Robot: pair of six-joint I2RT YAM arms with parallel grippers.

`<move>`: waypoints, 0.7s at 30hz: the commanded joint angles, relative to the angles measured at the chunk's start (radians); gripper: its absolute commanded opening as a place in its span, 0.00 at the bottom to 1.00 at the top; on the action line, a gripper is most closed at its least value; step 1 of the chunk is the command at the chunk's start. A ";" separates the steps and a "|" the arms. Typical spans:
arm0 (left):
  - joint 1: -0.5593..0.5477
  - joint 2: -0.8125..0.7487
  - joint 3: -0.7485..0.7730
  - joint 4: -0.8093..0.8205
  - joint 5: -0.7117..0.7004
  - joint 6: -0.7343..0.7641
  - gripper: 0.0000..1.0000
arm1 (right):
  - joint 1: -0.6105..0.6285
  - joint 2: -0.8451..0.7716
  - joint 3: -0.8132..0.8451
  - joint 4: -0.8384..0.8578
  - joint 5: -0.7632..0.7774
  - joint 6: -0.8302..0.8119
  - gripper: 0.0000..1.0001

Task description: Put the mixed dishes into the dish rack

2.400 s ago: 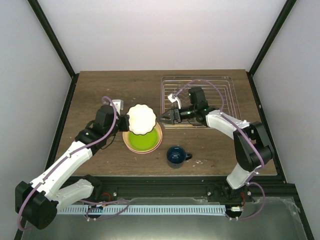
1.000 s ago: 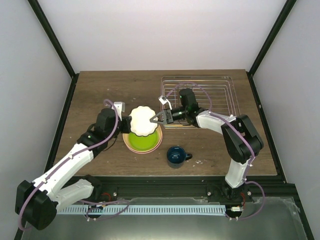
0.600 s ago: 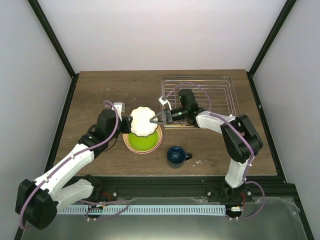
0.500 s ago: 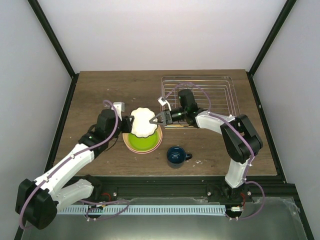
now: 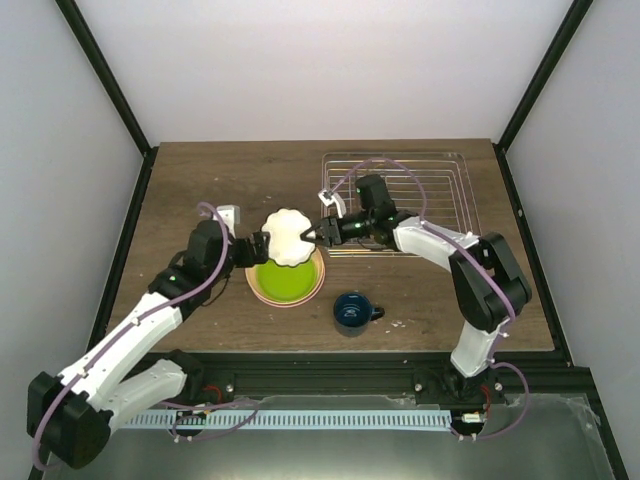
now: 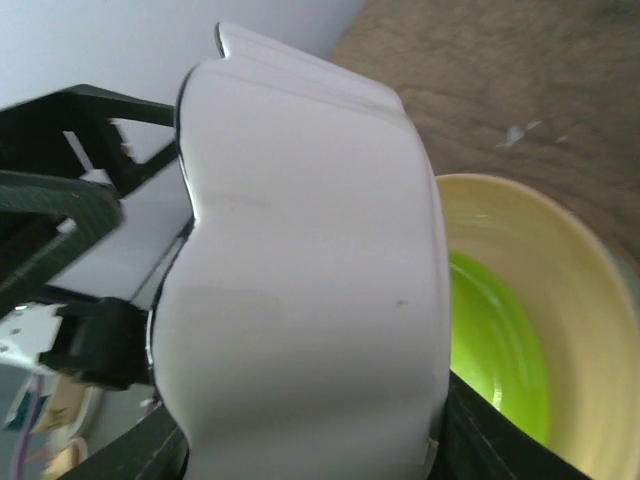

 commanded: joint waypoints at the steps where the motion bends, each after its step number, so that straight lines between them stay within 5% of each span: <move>1: 0.004 -0.061 0.056 -0.128 -0.174 0.010 1.00 | 0.005 -0.135 0.090 -0.073 0.187 -0.107 0.25; 14: 0.005 -0.078 0.041 -0.227 -0.298 -0.031 1.00 | 0.007 -0.431 0.103 -0.267 0.986 -0.227 0.26; 21: 0.005 -0.075 0.028 -0.227 -0.302 -0.026 1.00 | -0.002 -0.448 0.113 -0.334 1.451 -0.281 0.25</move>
